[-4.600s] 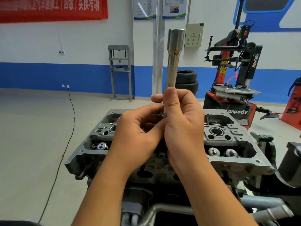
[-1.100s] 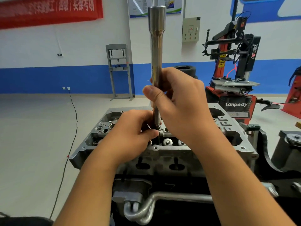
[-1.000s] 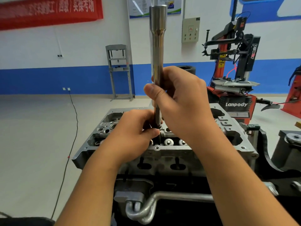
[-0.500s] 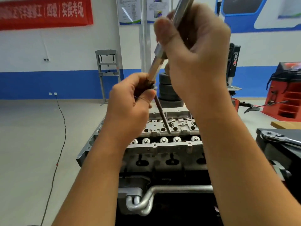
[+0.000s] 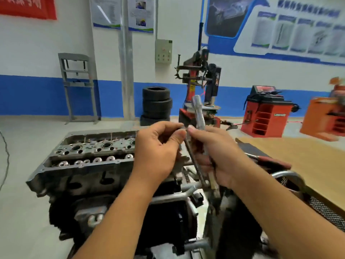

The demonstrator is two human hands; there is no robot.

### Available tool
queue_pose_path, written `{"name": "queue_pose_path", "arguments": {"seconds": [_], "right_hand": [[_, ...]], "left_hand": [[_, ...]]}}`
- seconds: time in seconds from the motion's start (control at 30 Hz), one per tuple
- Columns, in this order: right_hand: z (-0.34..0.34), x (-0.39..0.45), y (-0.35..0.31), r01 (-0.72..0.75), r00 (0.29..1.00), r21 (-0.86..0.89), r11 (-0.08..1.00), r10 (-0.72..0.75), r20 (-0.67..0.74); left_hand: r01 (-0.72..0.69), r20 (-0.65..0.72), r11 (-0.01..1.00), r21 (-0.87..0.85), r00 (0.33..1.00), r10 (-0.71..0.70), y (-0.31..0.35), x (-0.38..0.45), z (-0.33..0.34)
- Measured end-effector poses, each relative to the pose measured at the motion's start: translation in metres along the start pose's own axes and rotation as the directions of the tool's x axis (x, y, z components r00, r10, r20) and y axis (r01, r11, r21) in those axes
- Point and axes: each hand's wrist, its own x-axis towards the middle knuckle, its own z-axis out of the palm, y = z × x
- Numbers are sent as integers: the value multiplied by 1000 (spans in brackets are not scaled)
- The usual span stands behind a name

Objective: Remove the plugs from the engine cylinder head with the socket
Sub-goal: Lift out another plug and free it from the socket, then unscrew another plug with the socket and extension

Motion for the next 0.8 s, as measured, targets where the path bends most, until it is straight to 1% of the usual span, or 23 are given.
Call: {"name": "queue_pose_path", "arguments": {"seconds": [0.07, 0.1, 0.17, 0.23, 0.3, 0.37, 0.4, 0.47, 0.5, 0.57, 0.63, 0.67, 0.7, 0.73, 0.77, 0.8], "right_hand": [[-36, -31, 12, -71, 997, 11, 997, 72, -14], [-56, -47, 15, -85, 996, 44, 995, 86, -22], [-95, -79, 15, -65, 994, 81, 995, 72, -79], [-132, -107, 8, -52, 980, 12, 999, 53, -194], [-172, -129, 0, -64, 949, -68, 996, 40, -313], [-218, -154, -9, -106, 891, -120, 987, 41, -452], [-243, -168, -13, -140, 844, -143, 980, 42, -534], [-300, -197, -21, -212, 721, -162, 964, 42, -692], [-330, -214, -23, -254, 647, -173, 952, 34, -762], [-389, -252, -25, -366, 476, -182, 913, 16, -879], [-441, -293, -17, -472, 310, -141, 870, 15, -951], [-460, -312, -7, -527, 246, -94, 845, 46, -968], [-475, -328, 5, -576, 199, -36, 817, 97, -975], [-485, -341, 18, -614, 153, 26, 789, 151, -977], [-494, -350, 30, -629, 105, 85, 773, 193, -976], [-500, -354, 39, -612, 61, 135, 779, 216, -974]], "left_hand": [[40, 26, 999, -26, 999, -40, 0, -14, 42], [59, 60, 998, -23, 997, -57, 0, -20, 64], [104, 152, 994, -33, 983, -98, 2, -33, 110], [156, 243, 986, -58, 960, -138, 9, -45, 158], [220, 312, 974, -52, 930, -193, 18, -57, 207], [305, 372, 952, -23, 886, -275, 32, -77, 256], [351, 376, 936, -28, 871, -316, 40, -89, 278], [408, 395, 911, -58, 848, -354, 54, -117, 314], [423, 425, 904, -63, 831, -359, 60, -132, 327], [429, 503, 902, -41, 789, -352, 70, -161, 345], [466, 534, 885, -9, 751, -389, 78, -185, 358], [520, 537, 854, 5, 719, -441, 81, -195, 365], [598, 534, 801, 22, 671, -515, 83, -204, 372], [682, 526, 730, 44, 605, -597, 85, -214, 379], [746, 516, 663, 62, 544, -661, 85, -223, 384], [780, 511, 621, 75, 505, -696, 84, -232, 389]]}}
